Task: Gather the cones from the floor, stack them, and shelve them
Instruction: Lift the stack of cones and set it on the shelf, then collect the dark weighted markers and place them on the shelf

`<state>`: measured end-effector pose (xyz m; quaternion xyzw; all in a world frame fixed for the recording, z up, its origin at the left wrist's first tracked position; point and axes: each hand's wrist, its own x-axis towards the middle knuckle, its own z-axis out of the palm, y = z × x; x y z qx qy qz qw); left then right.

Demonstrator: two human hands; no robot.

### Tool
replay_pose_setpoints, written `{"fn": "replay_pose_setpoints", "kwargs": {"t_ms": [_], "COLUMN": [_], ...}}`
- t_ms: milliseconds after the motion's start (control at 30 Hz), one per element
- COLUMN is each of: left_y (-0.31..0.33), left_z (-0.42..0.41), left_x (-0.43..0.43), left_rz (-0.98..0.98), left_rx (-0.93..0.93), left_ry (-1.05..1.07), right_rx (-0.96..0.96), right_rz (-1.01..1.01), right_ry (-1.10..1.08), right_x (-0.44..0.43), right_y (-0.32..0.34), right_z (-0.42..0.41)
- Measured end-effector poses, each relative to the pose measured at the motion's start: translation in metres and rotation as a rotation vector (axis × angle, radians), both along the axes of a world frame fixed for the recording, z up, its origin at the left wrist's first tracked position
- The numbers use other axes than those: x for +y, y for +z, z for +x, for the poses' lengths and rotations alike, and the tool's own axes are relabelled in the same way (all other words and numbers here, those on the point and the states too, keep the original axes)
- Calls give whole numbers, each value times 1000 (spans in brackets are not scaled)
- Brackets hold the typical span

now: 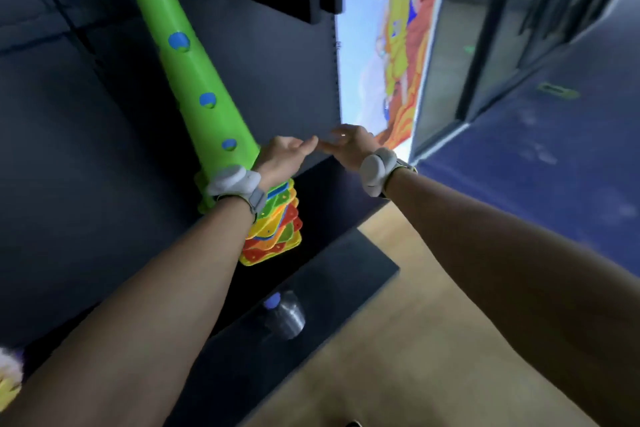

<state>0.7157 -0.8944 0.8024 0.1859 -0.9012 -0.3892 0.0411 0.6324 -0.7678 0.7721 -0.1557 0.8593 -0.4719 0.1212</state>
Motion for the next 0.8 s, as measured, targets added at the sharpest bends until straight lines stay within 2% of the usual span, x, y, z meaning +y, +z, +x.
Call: {"fn": "replay_pose_setpoints", "kwargs": {"t_ms": [67, 200, 333, 367, 533, 600, 700, 800], "left_y": [2, -15, -42, -45, -77, -86, -101, -117], "left_z": [-4, -5, 33, 36, 123, 181, 219, 282], "left_x": [39, 169, 325, 334, 494, 562, 601, 663], "left_rz": [29, 55, 54, 56, -20, -60, -74, -94], "left_rx": [21, 28, -19, -31, -109, -139, -187, -207], "left_ry": [-71, -348, -677, -693, -1049, -1204, -1275, -1462], "right_rx": [-37, -54, -97, -111, -198, -211, -227, -284], "right_rz": [-37, -19, -24, -41, -64, -66, -40, -67], "right_ry": [-71, -366, -687, -695, -1032, -1195, -1288, -1490], "right_x": [46, 195, 346, 354, 494, 549, 584, 634], "right_y": [4, -5, -30, -32, -58, -71, -83, -89], "right_z": [8, 57, 140, 148, 293, 371, 428, 514]}}
